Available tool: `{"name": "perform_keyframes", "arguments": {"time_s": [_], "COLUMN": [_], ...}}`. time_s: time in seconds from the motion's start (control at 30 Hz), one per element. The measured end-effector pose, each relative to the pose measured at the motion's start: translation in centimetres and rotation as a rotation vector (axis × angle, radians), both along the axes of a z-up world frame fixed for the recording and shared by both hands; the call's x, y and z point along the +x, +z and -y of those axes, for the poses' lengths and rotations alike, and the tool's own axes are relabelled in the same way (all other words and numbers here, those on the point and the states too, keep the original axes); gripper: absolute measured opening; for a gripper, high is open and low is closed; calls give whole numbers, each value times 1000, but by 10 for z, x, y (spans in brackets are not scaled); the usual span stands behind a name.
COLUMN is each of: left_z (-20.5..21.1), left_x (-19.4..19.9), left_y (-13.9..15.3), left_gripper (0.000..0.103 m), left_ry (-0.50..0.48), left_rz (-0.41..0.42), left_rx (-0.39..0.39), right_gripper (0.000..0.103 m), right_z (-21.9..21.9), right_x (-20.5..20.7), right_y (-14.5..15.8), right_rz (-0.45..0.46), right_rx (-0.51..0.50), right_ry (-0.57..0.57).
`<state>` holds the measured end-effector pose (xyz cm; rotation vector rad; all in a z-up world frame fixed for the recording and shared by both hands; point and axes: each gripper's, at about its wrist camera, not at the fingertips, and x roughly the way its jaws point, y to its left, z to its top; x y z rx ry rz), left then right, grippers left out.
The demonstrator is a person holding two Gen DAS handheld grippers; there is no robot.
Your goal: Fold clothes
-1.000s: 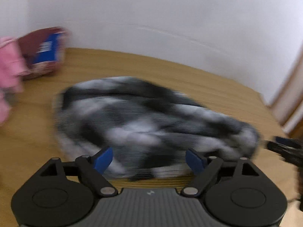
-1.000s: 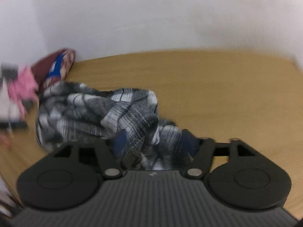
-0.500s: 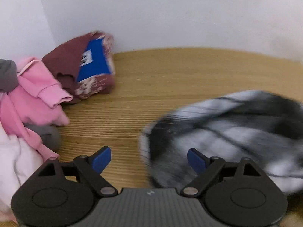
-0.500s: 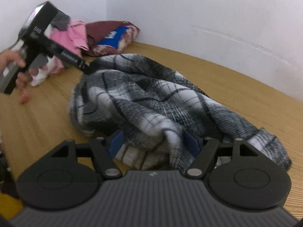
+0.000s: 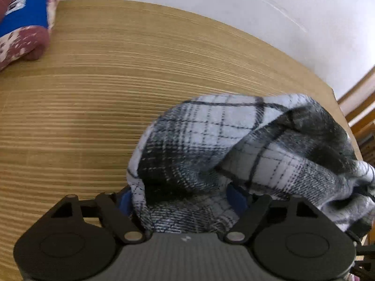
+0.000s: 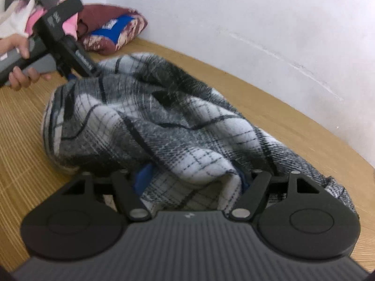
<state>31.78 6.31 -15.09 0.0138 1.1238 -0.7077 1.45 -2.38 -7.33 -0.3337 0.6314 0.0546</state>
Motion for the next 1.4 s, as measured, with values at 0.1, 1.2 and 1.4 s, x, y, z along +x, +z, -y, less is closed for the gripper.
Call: {"name": "perform_keyframes", "arguments": {"time_s": [0.1,1.2,1.4], "left_z": [0,-30,-118], "left_x": [-4,-112,-124], "left_y": [1,17,86], "left_gripper": [51,19,17], "left_ry": [-9,24,180], "left_rz": [-21,-106,-37], "left_rx": [-21,-232,-500], "right_gripper": [55,69,15], "right_z": [-1,-1,-22], "right_x": [6,-58,-33], "right_y": [-2,23,48], "right_rz": [-22,39,-1], "right_rx": [27,-30,268], "right_ry": [3,62,198]}}
